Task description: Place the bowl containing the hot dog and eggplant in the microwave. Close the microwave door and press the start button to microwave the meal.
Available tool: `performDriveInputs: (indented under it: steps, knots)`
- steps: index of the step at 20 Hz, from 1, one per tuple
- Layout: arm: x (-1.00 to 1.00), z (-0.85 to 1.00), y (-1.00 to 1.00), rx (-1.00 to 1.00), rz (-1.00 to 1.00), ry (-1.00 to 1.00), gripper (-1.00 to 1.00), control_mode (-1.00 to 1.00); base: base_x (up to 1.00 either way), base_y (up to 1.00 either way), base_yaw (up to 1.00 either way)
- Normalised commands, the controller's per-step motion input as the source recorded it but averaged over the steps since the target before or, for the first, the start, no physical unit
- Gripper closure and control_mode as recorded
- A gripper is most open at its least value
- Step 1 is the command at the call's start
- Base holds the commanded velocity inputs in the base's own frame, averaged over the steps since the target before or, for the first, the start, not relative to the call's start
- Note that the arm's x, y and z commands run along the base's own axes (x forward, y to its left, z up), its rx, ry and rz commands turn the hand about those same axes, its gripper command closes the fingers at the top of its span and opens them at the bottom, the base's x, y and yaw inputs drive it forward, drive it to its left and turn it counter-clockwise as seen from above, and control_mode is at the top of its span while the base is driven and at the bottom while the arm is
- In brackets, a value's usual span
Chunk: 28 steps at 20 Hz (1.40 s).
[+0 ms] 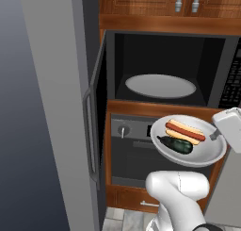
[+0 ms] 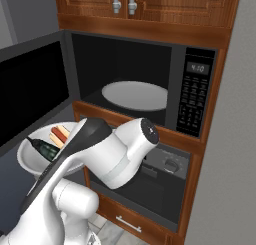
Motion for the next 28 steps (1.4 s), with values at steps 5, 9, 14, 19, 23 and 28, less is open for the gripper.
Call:
performDriveInputs:
  steps: [5, 9, 14, 19, 23, 28]
  knots:
    - [0.04, 0.0, -0.01, 0.0, -0.01, 0.0, 1.0, -1.0, 0.0, 0.0, 0.0]
    - [0.26, 0.13, -0.03, 0.04, -0.19, -0.03, 1.0, -1.0, 0.0, 0.0, 0.0]
    - [0.41, 0.18, -0.08, 0.09, -0.32, -0.18, 1.0, -1.0, 0.0, 0.0, 0.0]
    - [0.34, 0.1, -0.01, 0.0, -0.46, -0.12, 1.0, -1.0, 0.0, 0.0, 0.0]
    - [0.64, 0.02, 0.0, -0.03, -0.53, 0.0, 1.0, -1.0, 0.0, 0.0, 0.0]
    - [0.8, 0.0, 0.0, 0.0, -0.33, 0.05, 1.0, -1.0, 0.0, 0.0, 0.0]
